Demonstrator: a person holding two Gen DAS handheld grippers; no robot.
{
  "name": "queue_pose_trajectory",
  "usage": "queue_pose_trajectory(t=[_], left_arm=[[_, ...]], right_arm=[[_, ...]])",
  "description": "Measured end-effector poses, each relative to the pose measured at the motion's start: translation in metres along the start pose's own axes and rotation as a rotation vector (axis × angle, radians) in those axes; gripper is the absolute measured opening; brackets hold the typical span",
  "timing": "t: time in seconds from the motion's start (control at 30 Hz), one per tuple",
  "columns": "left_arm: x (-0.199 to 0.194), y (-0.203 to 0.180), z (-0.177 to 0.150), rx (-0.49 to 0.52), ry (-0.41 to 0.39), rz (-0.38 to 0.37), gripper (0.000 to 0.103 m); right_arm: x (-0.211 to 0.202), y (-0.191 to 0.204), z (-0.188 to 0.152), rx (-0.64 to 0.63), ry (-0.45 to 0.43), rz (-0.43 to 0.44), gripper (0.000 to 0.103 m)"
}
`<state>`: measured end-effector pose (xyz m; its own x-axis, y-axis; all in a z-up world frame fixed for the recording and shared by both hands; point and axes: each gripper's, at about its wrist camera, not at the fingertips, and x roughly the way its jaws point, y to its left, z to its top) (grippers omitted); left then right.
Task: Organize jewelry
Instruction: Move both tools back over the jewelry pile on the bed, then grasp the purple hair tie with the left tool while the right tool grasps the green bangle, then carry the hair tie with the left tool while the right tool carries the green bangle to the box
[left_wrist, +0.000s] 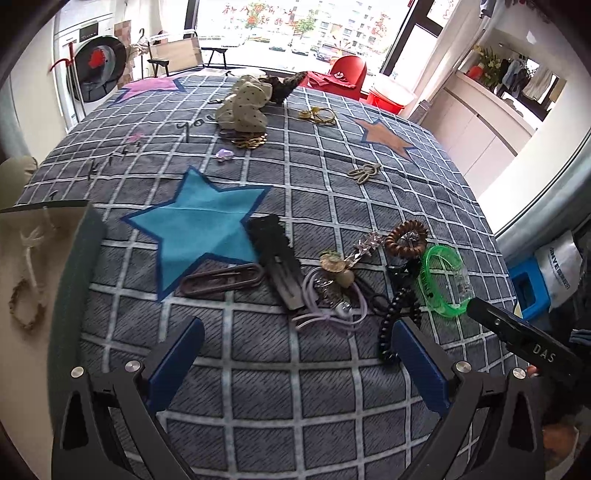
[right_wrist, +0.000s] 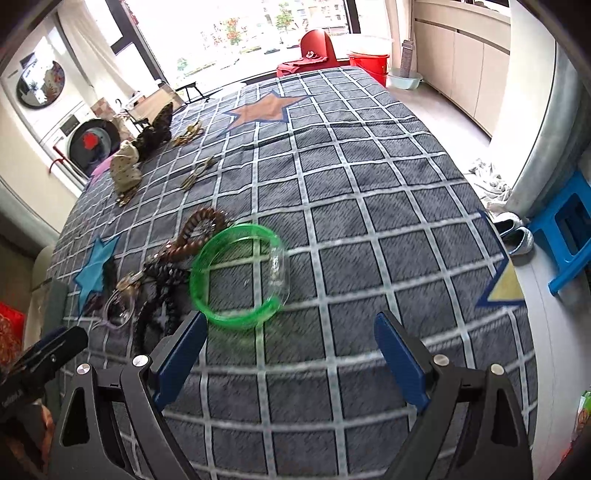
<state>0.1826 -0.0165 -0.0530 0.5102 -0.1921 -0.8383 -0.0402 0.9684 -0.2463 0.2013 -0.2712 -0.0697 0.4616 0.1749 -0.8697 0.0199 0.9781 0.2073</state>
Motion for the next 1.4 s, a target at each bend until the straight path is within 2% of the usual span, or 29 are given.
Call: queue_pose_trajectory(t=[0.07, 0.13, 0.2, 0.3, 0.37, 0.57, 0.6, 0.67, 0.77, 0.83, 0.87, 0.9, 0.93, 0.97, 1.0, 1.2, 1.4], left_arm=[[0.007, -0.005, 0.002, 0.010, 0.014, 0.000, 0.089], [0.013, -0.008, 0.002, 0.013, 0.024, -0.002, 0.088], [0.018, -0.012, 0.003, 0.024, 0.027, -0.001, 0.081], [0.023, -0.016, 0.002, 0.025, 0.039, -0.007, 0.079], [0.025, -0.018, 0.003, 0.028, 0.042, -0.005, 0.069], [0.027, -0.021, 0.005, 0.031, 0.037, 0.006, 0.068], [0.027, -0.021, 0.005, 0.030, 0.035, 0.008, 0.059], [0.027, -0.022, 0.005, 0.038, 0.034, 0.022, 0.052], [0.027, -0.020, 0.006, 0.036, 0.034, 0.026, 0.034], [0.026, -0.019, 0.005, 0.033, 0.033, 0.020, 0.033], [0.026, -0.019, 0.005, 0.033, 0.033, 0.019, 0.023], [0.026, -0.018, 0.005, 0.034, 0.034, 0.013, 0.016], [0.025, -0.018, 0.005, 0.034, 0.034, 0.009, 0.016], [0.025, -0.018, 0.004, 0.036, 0.031, 0.005, 0.014], [0.023, -0.018, 0.004, 0.039, 0.027, 0.002, 0.009], [0.010, -0.018, 0.000, 0.060, -0.005, -0.043, 0.009], [-0.008, -0.020, -0.009, 0.088, -0.024, -0.061, 0.009]], right_arm=[[0.005, -0.001, 0.003, 0.003, 0.002, -0.017, 0.093], [0.010, -0.001, 0.005, 0.008, 0.003, -0.036, 0.093], [0.011, -0.001, 0.007, 0.005, -0.004, -0.049, 0.093], [0.015, 0.001, 0.010, -0.007, -0.008, -0.066, 0.093], [0.018, 0.005, 0.012, -0.025, -0.010, -0.080, 0.092], [0.023, 0.024, 0.011, -0.108, -0.025, -0.136, 0.079], [0.024, 0.026, 0.010, -0.119, -0.028, -0.147, 0.076], [0.025, 0.030, 0.009, -0.142, -0.034, -0.175, 0.073], [0.023, 0.033, 0.007, -0.156, -0.041, -0.172, 0.063], [0.022, 0.035, 0.006, -0.162, -0.044, -0.169, 0.046], [0.021, 0.036, 0.006, -0.163, -0.045, -0.168, 0.041], [0.021, 0.036, 0.006, -0.162, -0.047, -0.166, 0.031], [0.020, 0.036, 0.005, -0.158, -0.048, -0.163, 0.022], [0.019, 0.036, 0.005, -0.155, -0.050, -0.161, 0.018], [0.019, 0.035, 0.005, -0.149, -0.051, -0.161, 0.013], [0.010, 0.022, 0.002, -0.087, -0.057, -0.101, 0.012], [-0.008, 0.019, -0.006, -0.077, -0.070, -0.048, 0.012]])
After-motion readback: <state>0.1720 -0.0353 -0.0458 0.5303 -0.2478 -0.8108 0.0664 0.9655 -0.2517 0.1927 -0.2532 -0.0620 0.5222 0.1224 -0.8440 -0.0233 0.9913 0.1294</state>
